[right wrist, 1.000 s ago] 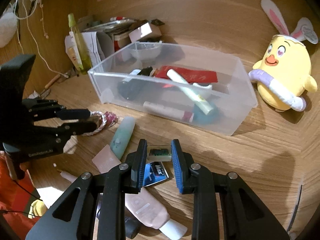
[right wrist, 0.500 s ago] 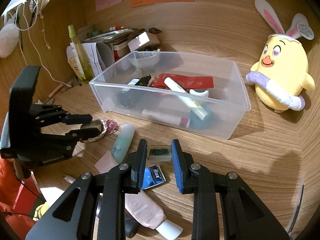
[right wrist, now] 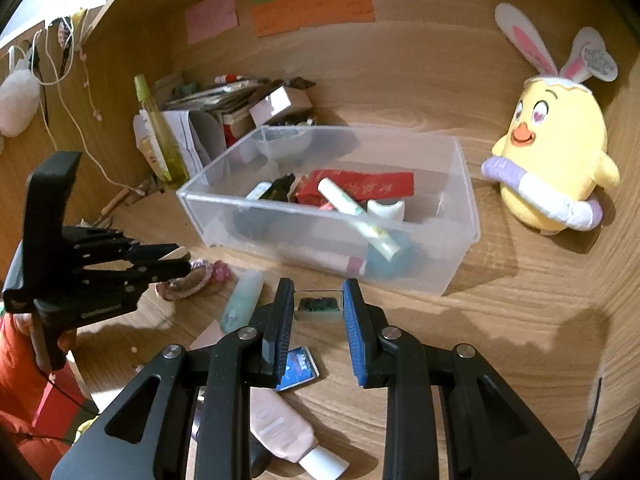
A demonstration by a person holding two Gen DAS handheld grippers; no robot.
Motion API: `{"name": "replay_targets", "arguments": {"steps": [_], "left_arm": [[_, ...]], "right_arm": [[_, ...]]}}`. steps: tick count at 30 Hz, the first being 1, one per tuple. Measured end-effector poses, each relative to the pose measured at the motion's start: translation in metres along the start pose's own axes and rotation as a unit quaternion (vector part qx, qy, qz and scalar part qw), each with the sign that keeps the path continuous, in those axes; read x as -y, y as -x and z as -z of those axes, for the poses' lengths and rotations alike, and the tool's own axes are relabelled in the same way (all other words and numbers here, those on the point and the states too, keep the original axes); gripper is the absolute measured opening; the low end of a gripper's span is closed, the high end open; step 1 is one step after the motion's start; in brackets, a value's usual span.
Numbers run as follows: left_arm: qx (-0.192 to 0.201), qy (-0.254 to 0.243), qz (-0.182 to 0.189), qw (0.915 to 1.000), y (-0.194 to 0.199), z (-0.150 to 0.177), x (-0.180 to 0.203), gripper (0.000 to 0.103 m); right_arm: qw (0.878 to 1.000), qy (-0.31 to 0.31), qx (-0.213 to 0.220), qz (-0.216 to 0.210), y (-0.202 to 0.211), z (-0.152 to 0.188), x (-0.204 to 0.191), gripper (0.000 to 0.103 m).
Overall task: Organize objects
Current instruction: 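Carry the bracelet and green card into the clear box and release both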
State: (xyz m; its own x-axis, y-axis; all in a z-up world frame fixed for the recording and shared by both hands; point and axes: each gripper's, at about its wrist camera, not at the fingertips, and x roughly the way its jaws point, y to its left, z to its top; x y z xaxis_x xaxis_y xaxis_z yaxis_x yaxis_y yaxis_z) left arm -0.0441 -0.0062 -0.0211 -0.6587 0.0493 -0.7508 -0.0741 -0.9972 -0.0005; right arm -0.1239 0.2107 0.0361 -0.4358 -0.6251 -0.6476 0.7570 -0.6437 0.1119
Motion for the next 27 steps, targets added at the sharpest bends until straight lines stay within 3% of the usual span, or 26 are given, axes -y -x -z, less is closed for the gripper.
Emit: {"name": "replay_targets", "arguments": {"steps": [12, 27], "left_arm": [[0.079, 0.005, 0.037, 0.9962, 0.03, -0.043, 0.02, 0.021], [0.092, 0.037, 0.018, 0.9949, 0.009, -0.084, 0.008, 0.021]], "right_arm": [[0.998, 0.006, 0.056, 0.013, 0.022, -0.035, 0.006, 0.023], [0.997, 0.02, 0.064, 0.037, 0.005, -0.07, 0.013, 0.023]]}}
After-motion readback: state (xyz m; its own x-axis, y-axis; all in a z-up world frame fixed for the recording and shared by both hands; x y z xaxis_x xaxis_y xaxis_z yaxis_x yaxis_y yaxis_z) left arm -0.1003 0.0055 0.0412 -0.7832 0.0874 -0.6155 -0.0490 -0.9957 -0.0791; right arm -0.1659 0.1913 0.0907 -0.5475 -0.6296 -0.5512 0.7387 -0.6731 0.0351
